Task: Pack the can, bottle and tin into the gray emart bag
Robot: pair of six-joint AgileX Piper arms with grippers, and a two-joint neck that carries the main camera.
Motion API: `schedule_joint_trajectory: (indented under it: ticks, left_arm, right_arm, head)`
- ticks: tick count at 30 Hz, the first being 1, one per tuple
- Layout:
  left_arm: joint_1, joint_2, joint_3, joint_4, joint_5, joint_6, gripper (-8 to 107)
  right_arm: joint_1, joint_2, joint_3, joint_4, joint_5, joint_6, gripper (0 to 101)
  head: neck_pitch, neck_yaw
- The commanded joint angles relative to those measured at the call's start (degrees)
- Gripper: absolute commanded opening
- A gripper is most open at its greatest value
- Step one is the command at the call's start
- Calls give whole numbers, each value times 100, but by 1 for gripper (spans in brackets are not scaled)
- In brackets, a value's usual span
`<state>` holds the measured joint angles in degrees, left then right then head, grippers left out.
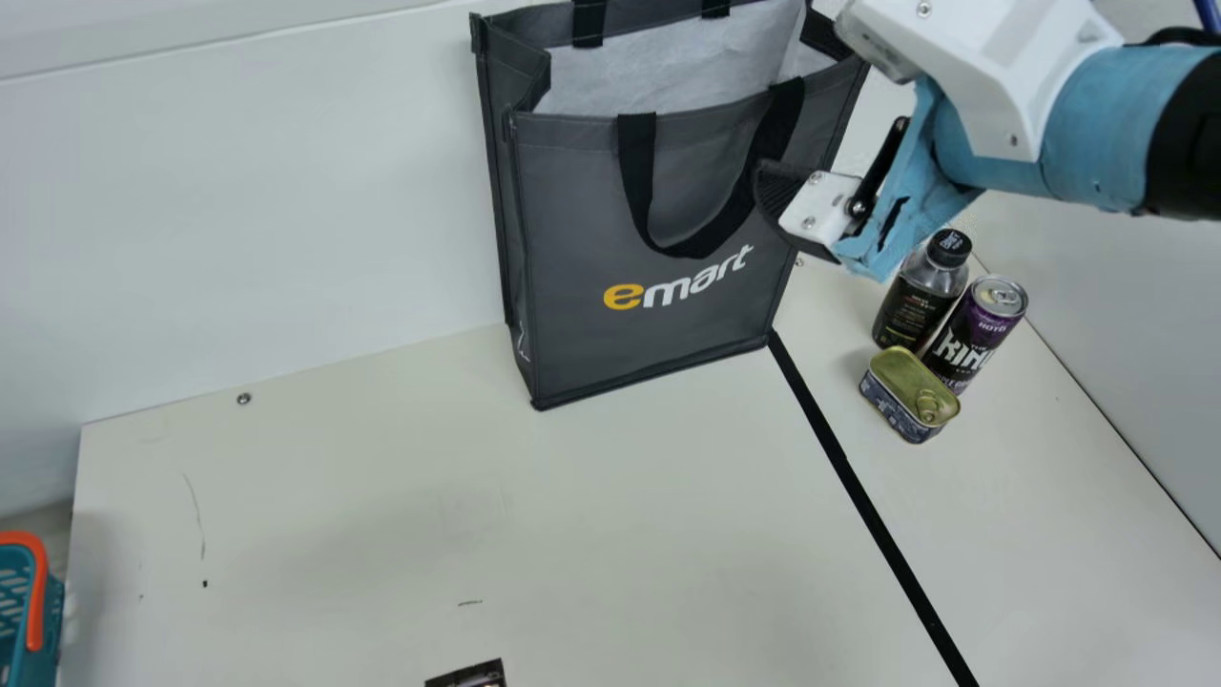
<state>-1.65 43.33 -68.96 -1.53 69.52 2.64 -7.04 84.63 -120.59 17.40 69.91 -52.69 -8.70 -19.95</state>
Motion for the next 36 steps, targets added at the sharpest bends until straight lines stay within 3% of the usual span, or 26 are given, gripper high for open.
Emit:
schedule_joint_trajectory:
  ticks: [1,36]
  left_arm:
    - [0,0,0,0,0,0,90]
    - [0,0,0,0,0,0,90]
  right_arm:
    - [-13,68,-33,89,-1,-191,91]
    - [-16,1534,-902,1033,-1,-1803,91]
  head:
    - [-130,-5]
    - [-130,-5]
